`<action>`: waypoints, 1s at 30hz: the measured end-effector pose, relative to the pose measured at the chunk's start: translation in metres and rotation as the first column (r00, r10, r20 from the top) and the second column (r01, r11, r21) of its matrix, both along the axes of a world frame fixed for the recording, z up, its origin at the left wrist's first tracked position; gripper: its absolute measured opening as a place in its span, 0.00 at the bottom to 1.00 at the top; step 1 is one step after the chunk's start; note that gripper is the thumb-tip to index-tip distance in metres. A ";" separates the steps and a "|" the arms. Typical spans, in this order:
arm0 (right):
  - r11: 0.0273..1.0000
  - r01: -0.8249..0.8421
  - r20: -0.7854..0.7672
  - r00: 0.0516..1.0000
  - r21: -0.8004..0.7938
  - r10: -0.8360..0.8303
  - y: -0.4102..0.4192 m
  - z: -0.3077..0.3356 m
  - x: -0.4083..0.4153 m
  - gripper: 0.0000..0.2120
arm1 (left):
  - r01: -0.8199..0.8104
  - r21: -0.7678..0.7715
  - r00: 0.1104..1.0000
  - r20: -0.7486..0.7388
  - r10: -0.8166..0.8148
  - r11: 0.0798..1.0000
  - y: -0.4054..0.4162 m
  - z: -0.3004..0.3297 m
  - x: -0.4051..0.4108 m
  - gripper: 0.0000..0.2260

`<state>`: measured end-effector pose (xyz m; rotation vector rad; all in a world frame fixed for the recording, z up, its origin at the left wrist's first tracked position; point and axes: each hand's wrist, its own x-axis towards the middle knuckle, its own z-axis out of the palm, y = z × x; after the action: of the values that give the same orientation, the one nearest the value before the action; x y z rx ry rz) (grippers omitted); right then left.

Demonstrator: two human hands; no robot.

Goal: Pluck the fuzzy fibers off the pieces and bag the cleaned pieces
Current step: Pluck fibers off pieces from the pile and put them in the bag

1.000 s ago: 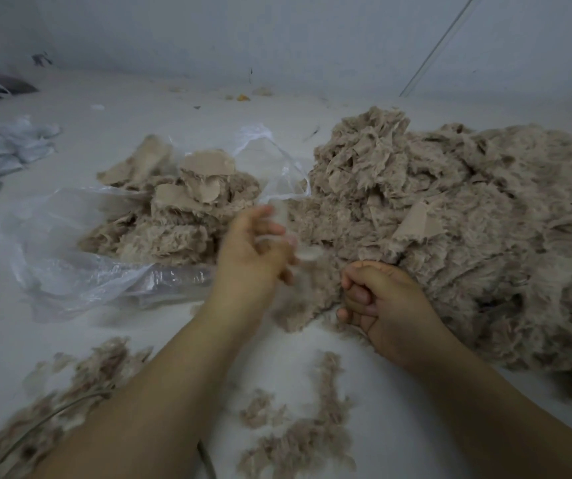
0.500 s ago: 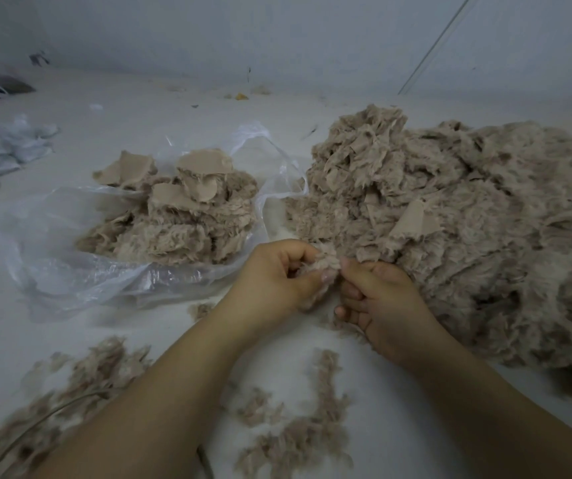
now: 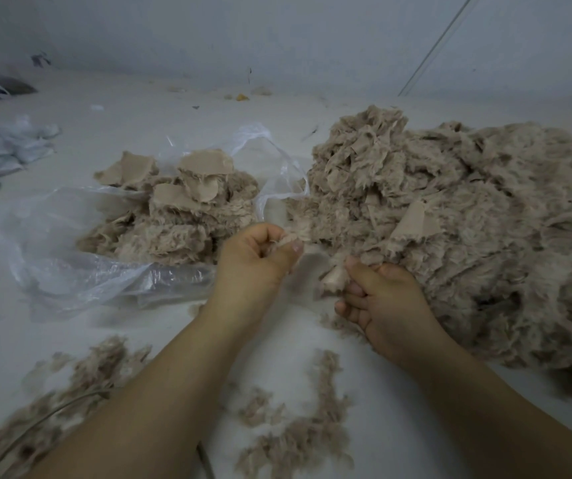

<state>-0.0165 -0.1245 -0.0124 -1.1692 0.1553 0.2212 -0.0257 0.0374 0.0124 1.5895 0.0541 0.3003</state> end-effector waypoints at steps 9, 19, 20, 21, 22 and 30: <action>0.987 -0.152 0.088 0.984 -0.054 0.157 -0.005 0.004 -0.003 0.13 | -0.048 0.418 0.985 0.169 -0.025 0.907 -0.011 -0.006 -0.005 0.15; 0.985 -0.156 0.073 0.986 0.072 0.151 -0.006 0.004 -0.003 0.09 | 0.002 0.581 0.898 0.358 -0.257 0.814 -0.014 -0.003 -0.011 0.09; 0.987 -0.139 0.065 0.989 0.085 0.134 -0.006 0.003 -0.002 0.13 | 0.032 0.513 0.907 0.345 -0.240 0.858 -0.014 -0.002 -0.012 0.06; 0.988 -0.122 0.056 0.992 0.093 0.117 -0.006 0.003 -0.002 0.15 | 0.059 0.425 0.925 0.316 -0.209 0.903 -0.014 -0.001 -0.013 0.05; 0.990 -0.108 0.047 0.994 0.095 0.103 -0.005 0.004 -0.002 0.16 | 0.069 0.346 0.945 0.279 -0.173 0.936 -0.013 -0.002 -0.013 0.07; 0.981 -0.190 0.085 0.979 0.047 0.186 -0.005 0.004 -0.003 0.25 | 0.137 0.377 0.985 0.043 -0.165 0.916 -0.015 -0.006 -0.006 0.05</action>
<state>-0.0196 -0.1297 -0.0088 -1.1363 -0.0327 0.3424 -0.0313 0.0227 0.0061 1.9468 -0.1944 0.2577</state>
